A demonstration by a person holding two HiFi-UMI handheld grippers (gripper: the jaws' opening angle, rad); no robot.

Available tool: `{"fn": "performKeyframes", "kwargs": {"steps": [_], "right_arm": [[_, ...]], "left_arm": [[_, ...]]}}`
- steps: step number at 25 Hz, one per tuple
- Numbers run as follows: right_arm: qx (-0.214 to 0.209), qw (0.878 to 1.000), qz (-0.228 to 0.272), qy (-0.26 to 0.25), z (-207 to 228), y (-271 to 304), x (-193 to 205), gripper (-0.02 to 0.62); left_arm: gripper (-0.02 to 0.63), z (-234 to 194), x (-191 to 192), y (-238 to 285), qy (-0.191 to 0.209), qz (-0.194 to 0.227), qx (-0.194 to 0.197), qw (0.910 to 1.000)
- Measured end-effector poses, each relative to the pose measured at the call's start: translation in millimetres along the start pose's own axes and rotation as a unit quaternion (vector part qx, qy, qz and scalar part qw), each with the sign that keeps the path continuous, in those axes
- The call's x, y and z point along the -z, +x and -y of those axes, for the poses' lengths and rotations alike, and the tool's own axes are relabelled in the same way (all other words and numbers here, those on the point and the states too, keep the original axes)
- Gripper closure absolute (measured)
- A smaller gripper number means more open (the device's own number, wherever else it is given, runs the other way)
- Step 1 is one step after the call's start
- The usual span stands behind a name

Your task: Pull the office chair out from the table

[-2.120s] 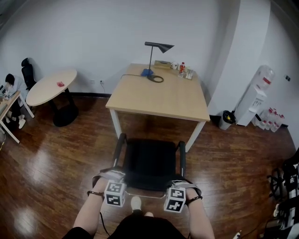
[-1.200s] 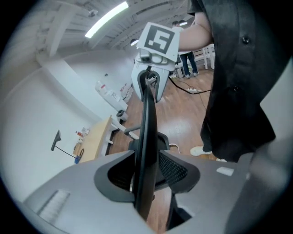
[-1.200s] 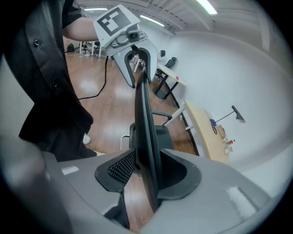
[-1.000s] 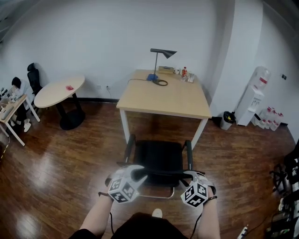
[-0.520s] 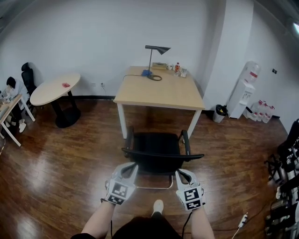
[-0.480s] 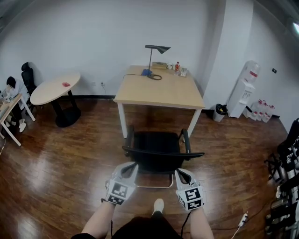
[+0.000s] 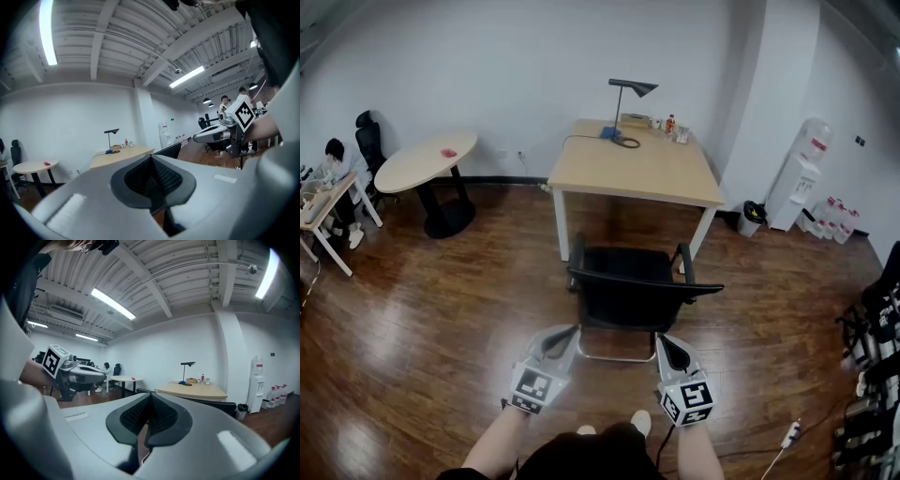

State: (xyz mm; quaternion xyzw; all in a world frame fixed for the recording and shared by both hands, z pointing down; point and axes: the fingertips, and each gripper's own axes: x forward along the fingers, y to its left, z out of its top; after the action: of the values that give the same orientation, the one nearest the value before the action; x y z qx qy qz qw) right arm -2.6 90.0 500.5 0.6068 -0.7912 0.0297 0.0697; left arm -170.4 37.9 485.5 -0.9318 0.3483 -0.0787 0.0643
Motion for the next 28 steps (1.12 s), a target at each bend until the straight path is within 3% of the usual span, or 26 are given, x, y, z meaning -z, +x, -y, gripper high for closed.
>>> {"fn": "performKeyframes", "kwargs": {"steps": [8,14,28], "right_arm": [[-0.006,0.999,0.039,-0.017,-11.2,-5.9,-15.0,0.581],[-0.017,0.999,0.039,-0.008,-9.9,-28.0,-13.6,0.581],[-0.015,0.999,0.043,0.025,13.9,-129.3,-0.9,0.581]], "left_arm": [[0.604,-11.8,-11.9,-28.1,-0.04,0.041,-0.051,0.9971],[0.604,11.9,-25.7,-34.5,-0.059,0.068,-0.038,0.9952],[0.604,82.5,-15.5,-72.7,-0.107,0.053,-0.08,0.9895]]}}
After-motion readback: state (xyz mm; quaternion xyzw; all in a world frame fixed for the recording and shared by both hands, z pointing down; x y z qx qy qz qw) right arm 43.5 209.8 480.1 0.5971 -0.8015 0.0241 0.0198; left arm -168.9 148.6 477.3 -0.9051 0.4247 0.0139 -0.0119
